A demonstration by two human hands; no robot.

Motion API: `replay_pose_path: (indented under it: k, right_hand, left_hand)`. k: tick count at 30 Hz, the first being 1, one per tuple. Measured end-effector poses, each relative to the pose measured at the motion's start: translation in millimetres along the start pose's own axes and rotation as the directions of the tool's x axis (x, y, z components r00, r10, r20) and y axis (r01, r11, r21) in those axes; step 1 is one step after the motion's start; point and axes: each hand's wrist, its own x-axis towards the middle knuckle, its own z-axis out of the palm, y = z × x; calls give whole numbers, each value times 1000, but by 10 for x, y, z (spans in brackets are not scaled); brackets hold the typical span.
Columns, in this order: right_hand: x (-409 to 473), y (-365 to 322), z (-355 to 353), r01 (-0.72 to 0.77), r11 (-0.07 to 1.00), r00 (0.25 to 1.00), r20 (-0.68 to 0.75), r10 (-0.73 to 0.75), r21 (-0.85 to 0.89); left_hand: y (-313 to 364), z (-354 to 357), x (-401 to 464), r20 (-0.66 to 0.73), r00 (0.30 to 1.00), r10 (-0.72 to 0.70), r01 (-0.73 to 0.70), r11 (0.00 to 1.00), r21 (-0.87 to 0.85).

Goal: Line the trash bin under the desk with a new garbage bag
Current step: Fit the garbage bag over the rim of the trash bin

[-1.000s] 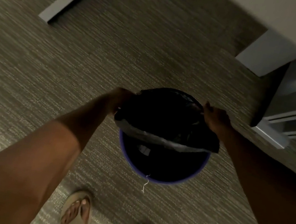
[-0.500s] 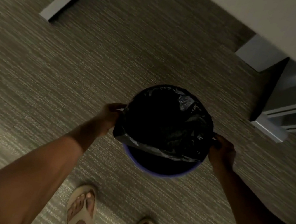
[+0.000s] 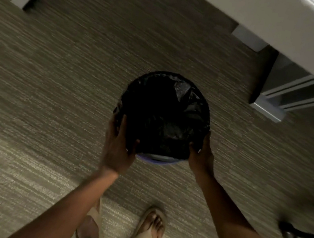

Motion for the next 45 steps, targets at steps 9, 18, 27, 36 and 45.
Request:
replay_pose_path:
  k: [9,18,27,36,45]
  right_hand:
    - [-166,371,-65,114,986,979,183,-91,-120]
    - [-481,56,253,74,993,954,-297,-45,89]
    - [-541,-139,872,-255,730,930,-46,365,634]
    - [-411,68,538,-355,818,820,-269,504,452]
    - [-382,-85,590,-386,600,894,123,432,701]
  left_hand:
    - [-642,-52,-364,320,947,-10,-65,972,224]
    - [425,25,-490,-148,932,-330,291,927,-237]
    - [732,314,-109,568,490,-661,676,-123,-726]
    - [165,213,-330,265,609,-747,789,540,-292]
    - [313,294,-268,536,542,-647,746,78,-661]
